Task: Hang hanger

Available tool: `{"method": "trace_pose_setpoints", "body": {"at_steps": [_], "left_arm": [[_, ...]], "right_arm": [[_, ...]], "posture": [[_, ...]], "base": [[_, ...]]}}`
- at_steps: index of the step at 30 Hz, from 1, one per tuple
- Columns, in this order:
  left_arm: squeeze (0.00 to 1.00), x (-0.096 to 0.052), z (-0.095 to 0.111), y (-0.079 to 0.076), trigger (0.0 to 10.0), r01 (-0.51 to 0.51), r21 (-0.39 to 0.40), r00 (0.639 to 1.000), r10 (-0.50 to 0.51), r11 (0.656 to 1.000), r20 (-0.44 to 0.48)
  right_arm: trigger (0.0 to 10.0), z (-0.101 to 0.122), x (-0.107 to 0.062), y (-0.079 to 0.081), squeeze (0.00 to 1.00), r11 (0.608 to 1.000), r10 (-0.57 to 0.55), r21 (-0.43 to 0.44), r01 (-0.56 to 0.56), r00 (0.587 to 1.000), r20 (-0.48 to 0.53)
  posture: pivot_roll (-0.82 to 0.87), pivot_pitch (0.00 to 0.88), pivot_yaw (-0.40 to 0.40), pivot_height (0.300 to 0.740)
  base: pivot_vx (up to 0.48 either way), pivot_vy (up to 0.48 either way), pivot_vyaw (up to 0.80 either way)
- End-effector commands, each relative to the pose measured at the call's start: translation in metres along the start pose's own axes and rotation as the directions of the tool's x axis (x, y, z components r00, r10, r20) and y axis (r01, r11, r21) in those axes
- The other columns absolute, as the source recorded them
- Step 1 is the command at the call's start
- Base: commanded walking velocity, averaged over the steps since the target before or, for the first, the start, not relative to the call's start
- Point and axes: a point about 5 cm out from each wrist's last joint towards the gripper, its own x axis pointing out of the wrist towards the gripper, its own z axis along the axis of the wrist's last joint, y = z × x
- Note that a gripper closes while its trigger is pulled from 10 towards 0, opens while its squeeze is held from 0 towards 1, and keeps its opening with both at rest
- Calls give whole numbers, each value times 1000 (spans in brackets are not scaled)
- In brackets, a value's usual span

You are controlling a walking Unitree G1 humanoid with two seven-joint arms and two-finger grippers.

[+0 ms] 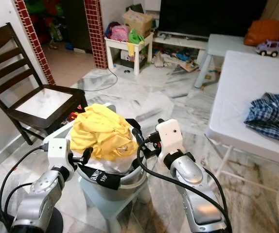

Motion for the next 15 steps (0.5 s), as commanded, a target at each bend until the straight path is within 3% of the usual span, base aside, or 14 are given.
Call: {"method": "trace_pose_setpoints", "body": {"at_steps": [1,5,15], "left_arm": [[0,3,2,-2,10000,12,17,1000,-12,1000,0],[0,14,10,-19,10000,67,18,997,-67,998,22],[0,43,26,-26,10000,47,37,999,-47,998,19]], "right_arm": [[10000,5,-4,-3,0,1000,-12,-5,12,1000,11],[10000,4,-15,-6,0,999,-39,-8,39,999,-23],[10000,8,-39,-4,0,998,-69,-3,69,995,-76]], "posture": [[-108,66,20,740],[-123,99,23,740],[-181,202,35,740]], "base": [[0,0,0],[0,0,0],[0,0,0]]}}
